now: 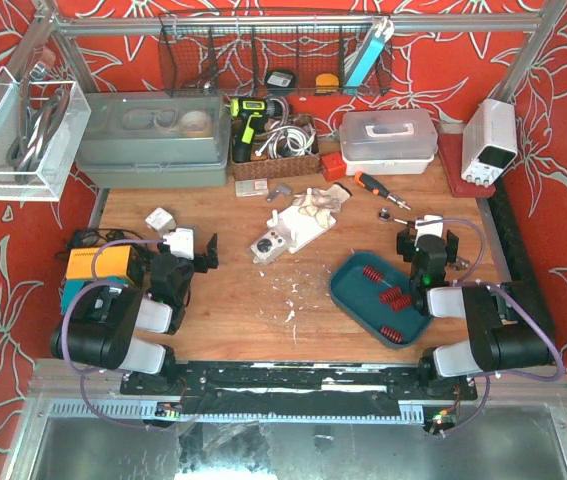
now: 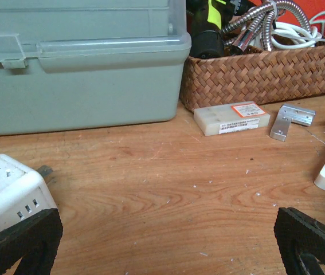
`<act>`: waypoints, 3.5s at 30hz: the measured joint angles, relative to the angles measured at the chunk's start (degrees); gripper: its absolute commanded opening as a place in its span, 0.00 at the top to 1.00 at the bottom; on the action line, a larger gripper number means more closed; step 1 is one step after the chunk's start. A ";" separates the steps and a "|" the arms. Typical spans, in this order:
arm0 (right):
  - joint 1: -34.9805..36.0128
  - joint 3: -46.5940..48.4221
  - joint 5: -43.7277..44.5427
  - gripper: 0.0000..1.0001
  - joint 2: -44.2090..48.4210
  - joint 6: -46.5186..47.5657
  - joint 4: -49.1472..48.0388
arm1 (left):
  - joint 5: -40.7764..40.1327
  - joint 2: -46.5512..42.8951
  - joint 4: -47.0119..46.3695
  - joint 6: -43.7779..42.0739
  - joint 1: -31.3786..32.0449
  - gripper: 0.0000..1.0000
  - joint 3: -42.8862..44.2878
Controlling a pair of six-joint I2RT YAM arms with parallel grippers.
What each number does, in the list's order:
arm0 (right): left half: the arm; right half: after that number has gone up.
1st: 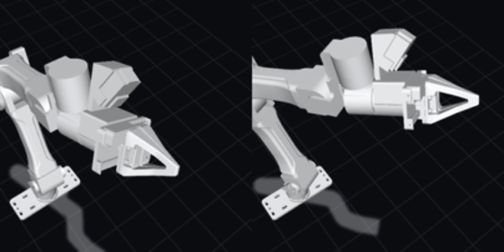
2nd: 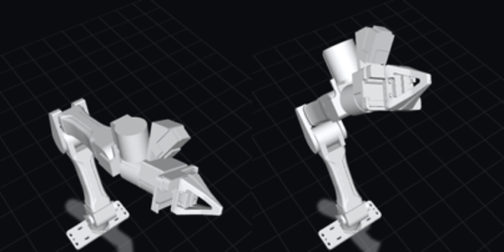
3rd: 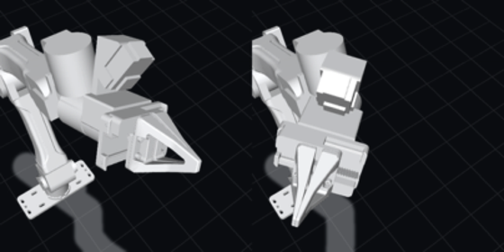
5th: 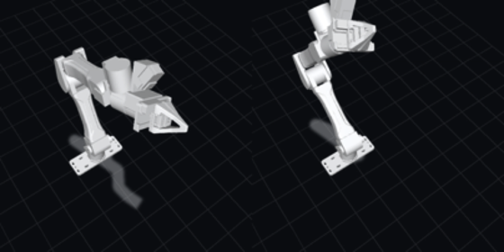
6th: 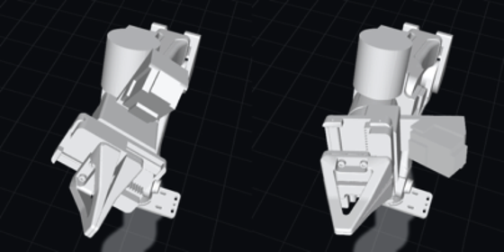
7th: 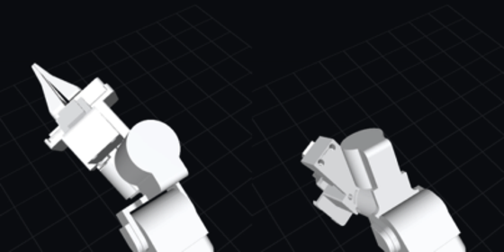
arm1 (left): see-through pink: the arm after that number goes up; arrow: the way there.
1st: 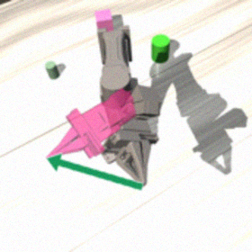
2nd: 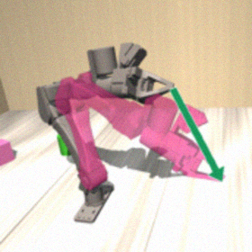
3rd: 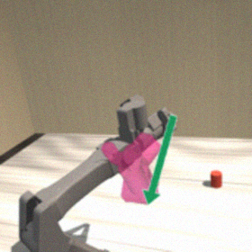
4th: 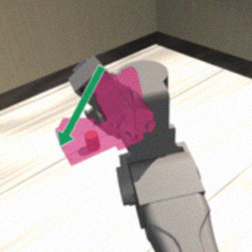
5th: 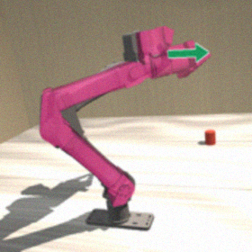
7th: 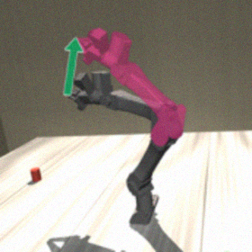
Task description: Install the large spring
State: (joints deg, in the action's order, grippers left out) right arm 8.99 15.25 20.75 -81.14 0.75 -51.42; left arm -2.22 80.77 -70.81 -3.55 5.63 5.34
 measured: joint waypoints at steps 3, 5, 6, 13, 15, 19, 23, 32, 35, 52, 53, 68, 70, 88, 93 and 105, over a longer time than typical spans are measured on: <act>0.00 0.00 0.00 0.01 0.00 0.00 0.00 | 0.00 0.00 0.00 0.00 0.00 0.00 0.00; 0.00 0.00 0.00 0.01 0.00 0.00 0.00 | 0.00 0.00 0.00 0.00 0.00 0.00 0.00; 0.00 0.00 0.00 0.01 0.00 0.00 0.00 | 0.00 0.00 0.00 0.00 0.00 0.00 0.00; 0.00 0.04 -0.42 0.01 1.22 0.04 1.68 | 0.37 -0.33 0.68 -0.04 0.00 0.00 0.09; 0.00 1.38 -1.49 0.01 5.68 0.07 8.37 | 1.53 -2.78 5.81 -0.17 0.00 0.00 1.40; 0.02 8.76 -3.76 0.01 14.23 -0.28 19.23 | 2.86 -10.23 21.99 1.97 0.00 0.00 11.02; 0.02 14.99 -5.99 0.01 19.37 -4.48 28.92 | 3.37 -14.40 34.40 7.28 0.00 0.00 21.33; 0.00 40.17 -8.79 0.01 14.99 -20.28 62.69 | 5.14 -18.10 60.52 25.83 0.00 0.00 32.44; -0.04 41.16 -13.57 0.01 12.52 -23.17 68.48 | 7.65 -19.61 65.22 29.86 -0.04 0.00 33.18; 14.60 35.95 -30.82 0.02 20.63 -23.17 75.43 | 11.74 -21.73 70.82 31.58 12.28 0.15 28.87; 16.70 35.80 -30.82 0.02 20.72 -22.34 75.19 | 11.08 -21.46 70.82 30.58 13.77 0.17 29.00; 29.90 22.23 -25.00 0.01 25.27 -16.61 61.83 | 9.03 -12.15 66.99 9.25 19.76 0.10 31.58; 29.90 20.57 -23.12 0.01 27.08 -16.65 60.39 | 8.90 -9.94 65.83 6.19 20.02 0.08 31.58; 29.90 17.62 -15.02 0.01 32.35 -16.76 55.67 | 8.41 7.98 63.63 -7.76 21.49 0.08 36.15; 29.90 17.62 -14.19 0.01 32.37 -16.76 55.67 | 8.11 11.06 63.45 -9.42 21.49 0.13 38.18; 29.90 17.62 -12.33 0.01 32.52 -16.76 55.74 | 4.87 13.31 63.76 -12.20 21.77 0.52 39.32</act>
State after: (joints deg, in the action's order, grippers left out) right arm 38.89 32.86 8.43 -48.62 -16.01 4.32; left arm 2.66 94.08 -7.05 -15.75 27.40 44.66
